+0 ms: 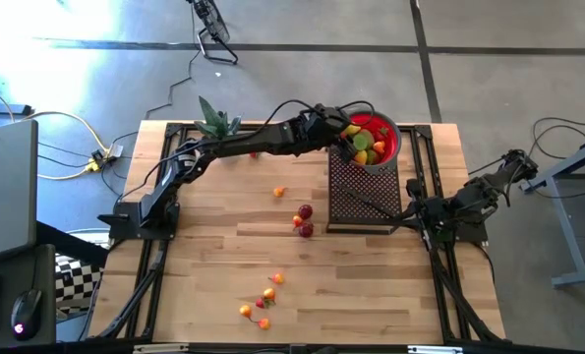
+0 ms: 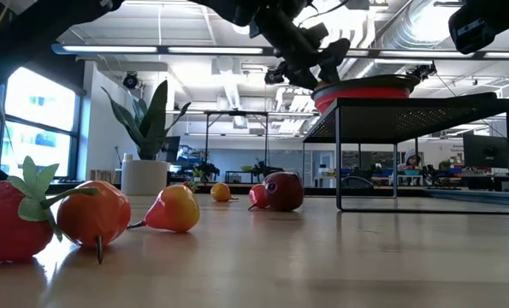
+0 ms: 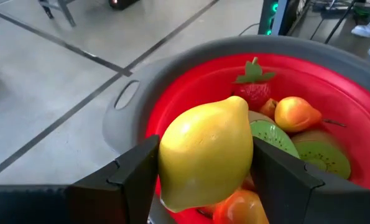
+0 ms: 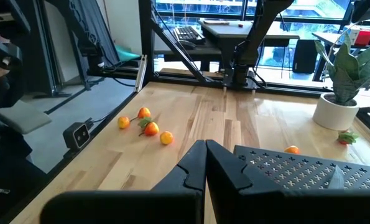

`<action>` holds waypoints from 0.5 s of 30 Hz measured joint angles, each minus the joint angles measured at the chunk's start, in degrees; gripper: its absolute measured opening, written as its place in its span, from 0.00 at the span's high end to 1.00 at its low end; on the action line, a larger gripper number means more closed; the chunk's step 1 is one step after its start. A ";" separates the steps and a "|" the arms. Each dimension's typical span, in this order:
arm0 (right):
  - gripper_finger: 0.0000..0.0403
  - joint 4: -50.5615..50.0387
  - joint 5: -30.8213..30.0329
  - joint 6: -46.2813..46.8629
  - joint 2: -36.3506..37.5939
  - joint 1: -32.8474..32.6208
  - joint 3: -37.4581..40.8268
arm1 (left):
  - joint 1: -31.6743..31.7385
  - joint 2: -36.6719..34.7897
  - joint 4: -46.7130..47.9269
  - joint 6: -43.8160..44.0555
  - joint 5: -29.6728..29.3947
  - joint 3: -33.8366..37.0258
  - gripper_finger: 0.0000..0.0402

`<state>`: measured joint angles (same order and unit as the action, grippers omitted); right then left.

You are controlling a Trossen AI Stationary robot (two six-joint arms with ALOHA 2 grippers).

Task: Pick & Place Fruit
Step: Put the lemon into the strainer bowl on the shelf

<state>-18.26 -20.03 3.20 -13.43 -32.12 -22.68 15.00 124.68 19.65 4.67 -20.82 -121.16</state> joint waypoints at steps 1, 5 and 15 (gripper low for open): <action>0.99 -0.04 0.00 0.00 0.00 -0.02 0.00 | 0.00 0.00 -0.16 0.00 0.02 0.00 0.44; 0.99 -0.50 0.00 0.00 0.00 0.00 0.00 | 0.00 -0.02 -0.65 0.00 0.00 0.00 0.44; 0.99 -0.47 0.02 0.00 0.00 -0.02 0.02 | 0.00 -0.02 -1.85 0.13 1.96 0.00 0.33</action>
<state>-18.74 -20.01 3.20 -13.43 -32.14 -22.66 15.00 124.67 17.80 4.80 -18.86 -121.16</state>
